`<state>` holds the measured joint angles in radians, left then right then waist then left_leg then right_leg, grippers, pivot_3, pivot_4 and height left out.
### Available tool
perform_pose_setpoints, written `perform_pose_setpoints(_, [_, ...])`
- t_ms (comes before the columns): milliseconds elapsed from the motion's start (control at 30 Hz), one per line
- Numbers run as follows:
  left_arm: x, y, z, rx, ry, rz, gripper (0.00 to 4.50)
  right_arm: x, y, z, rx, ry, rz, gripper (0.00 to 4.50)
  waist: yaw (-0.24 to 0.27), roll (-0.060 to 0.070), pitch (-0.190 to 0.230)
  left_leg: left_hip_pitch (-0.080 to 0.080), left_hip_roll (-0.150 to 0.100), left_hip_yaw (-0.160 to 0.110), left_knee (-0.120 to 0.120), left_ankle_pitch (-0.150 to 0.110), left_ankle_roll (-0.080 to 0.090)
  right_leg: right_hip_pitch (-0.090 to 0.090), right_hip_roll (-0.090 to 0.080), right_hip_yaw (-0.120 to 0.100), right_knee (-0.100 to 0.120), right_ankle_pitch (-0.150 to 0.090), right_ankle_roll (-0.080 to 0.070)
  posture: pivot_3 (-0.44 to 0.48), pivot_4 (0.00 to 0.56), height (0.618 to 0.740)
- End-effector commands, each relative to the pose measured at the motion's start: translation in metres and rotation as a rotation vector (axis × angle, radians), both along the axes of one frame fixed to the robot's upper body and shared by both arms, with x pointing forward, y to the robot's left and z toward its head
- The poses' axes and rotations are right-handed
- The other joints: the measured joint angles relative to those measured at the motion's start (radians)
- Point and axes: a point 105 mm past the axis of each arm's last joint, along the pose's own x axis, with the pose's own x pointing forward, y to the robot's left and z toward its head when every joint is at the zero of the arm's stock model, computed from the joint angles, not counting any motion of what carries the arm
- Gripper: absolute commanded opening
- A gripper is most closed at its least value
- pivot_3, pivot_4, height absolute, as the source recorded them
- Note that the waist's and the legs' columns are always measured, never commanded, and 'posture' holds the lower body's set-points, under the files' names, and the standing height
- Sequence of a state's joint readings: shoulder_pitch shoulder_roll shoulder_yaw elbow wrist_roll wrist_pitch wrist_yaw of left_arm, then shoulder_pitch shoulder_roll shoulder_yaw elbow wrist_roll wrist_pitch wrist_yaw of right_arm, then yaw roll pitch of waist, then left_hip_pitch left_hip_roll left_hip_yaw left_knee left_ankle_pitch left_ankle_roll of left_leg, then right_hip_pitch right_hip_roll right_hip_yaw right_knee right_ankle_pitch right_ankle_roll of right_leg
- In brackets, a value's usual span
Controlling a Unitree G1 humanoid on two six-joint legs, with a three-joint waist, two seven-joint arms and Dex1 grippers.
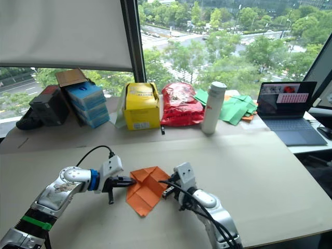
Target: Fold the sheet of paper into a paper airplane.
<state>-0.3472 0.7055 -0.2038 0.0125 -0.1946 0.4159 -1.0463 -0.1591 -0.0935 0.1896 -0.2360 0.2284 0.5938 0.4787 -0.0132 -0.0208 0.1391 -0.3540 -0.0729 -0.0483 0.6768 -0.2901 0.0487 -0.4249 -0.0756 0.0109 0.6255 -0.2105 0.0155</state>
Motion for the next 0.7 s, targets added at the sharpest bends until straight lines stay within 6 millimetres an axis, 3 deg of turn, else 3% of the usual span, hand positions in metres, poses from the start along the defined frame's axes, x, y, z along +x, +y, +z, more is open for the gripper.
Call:
perform_pose_setpoints(33, [-0.002,0.005,-0.003,0.026,0.008,0.017,0.04,0.002,0.006,0.027,0.094,-0.077,0.050,0.00,0.000,0.000,0.000,0.000,0.000,0.000,0.000,0.000,0.000,0.000,0.000,0.000,0.000,0.000,0.000,0.000,0.150,0.740])
perform_pose_setpoints(167, [-0.001,0.005,-0.003,0.024,0.004,0.022,0.04,-0.016,0.025,0.037,0.115,-0.086,0.204,0.00,0.000,0.001,0.000,0.000,0.000,0.000,0.000,0.000,0.000,0.000,0.000,0.000,0.000,0.000,0.000,0.000,0.150,0.740])
perform_pose_setpoints(300, [0.000,-0.005,-0.001,0.007,-0.002,-0.010,0.04,-0.026,0.039,0.030,0.055,-0.075,0.276,0.00,0.000,0.001,0.000,0.000,0.000,0.000,0.000,0.000,0.000,-0.001,0.000,0.000,0.001,0.000,0.000,0.000,0.150,0.740])
perform_pose_setpoints(700, [0.014,-0.026,-0.001,-0.035,-0.021,-0.054,0.04,-0.032,0.056,0.011,-0.042,-0.048,0.322,0.00,0.004,0.001,0.000,-0.001,-0.001,-0.001,0.000,0.000,0.000,0.000,0.000,-0.001,0.000,0.000,0.000,0.000,0.150,0.740])
